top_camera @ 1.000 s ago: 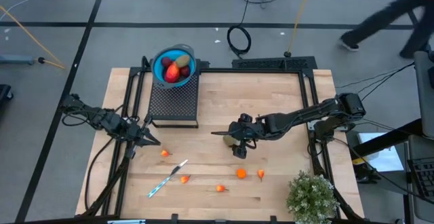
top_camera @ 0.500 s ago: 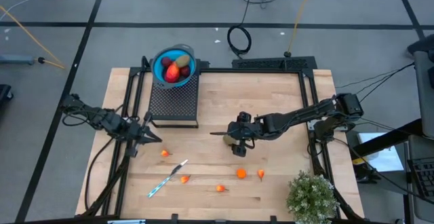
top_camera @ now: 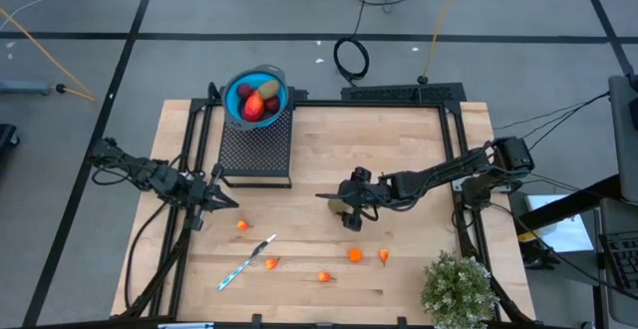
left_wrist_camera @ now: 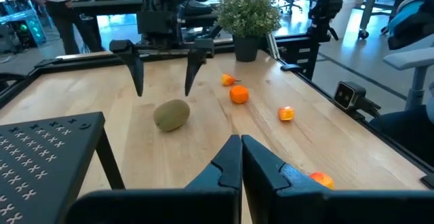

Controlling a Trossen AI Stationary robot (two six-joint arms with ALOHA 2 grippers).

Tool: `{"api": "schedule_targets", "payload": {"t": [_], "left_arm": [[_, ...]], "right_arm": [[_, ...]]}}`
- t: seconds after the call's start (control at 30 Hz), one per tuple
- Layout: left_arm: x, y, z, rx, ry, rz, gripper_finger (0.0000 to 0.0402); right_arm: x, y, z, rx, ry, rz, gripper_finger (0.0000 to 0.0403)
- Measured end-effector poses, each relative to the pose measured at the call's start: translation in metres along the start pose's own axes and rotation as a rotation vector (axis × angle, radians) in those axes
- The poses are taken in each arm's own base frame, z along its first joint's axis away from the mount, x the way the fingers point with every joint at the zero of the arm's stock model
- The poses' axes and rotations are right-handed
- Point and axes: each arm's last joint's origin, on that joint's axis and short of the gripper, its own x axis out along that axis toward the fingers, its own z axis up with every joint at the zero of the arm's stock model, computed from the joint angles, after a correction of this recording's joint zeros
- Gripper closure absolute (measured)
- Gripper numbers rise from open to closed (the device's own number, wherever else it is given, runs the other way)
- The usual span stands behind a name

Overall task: Pick & Place Fruit
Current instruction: Put the kiwi into the blue strainer bowl on the shelf

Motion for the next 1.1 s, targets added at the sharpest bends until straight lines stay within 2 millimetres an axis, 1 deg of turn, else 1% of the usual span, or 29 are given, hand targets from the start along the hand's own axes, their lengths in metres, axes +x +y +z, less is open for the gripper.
{"api": "schedule_targets", "payload": {"t": [0.13, 0.23, 0.37, 0.43, 0.5, 0.6, 0.7, 0.77, 1.1], "left_arm": [[0.0, 0.0, 0.0, -0.001, -0.001, 0.0, 0.0393], [0.0, 0.0, 0.0, -0.001, -0.001, 0.0, 0.0386], [0.0, 0.0, 0.0, -0.003, -0.001, 0.0, 0.0391], [0.0, 0.0, 0.0, -0.003, -0.001, -0.001, 0.0398], [0.0, 0.0, 0.0, -0.003, 0.0, -0.001, 0.0399], [0.0, 0.0, 0.0, -0.003, -0.001, -0.001, 0.0391], [0.0, 0.0, 0.0, -0.008, -0.001, -0.001, 0.0385], [0.0, 0.0, 0.0, -0.008, -0.001, -0.002, 0.0383], [0.0, 0.0, 0.001, -0.023, -0.009, 0.0, 0.0382]], "right_arm": [[0.002, -0.004, -0.003, 0.015, 0.005, -0.014, 0.0006], [0.004, -0.006, -0.002, 0.028, -0.029, -0.016, 0.0007], [0.006, -0.007, 0.0, 0.044, -0.066, 0.027, 0.0007], [0.013, -0.007, -0.001, 0.048, -0.062, 0.036, 0.0007], [0.019, -0.007, -0.007, 0.04, -0.028, 0.027, 0.0007], [0.035, -0.006, -0.012, 0.025, -0.021, 0.024, 0.0007], [0.047, -0.008, -0.023, 0.01, 0.039, 0.007, 0.0007], [0.053, -0.008, -0.025, 0.013, 0.048, 0.002, 0.0007], [0.051, -0.008, -0.024, 0.017, 0.05, 0.001, 0.0008]]}}
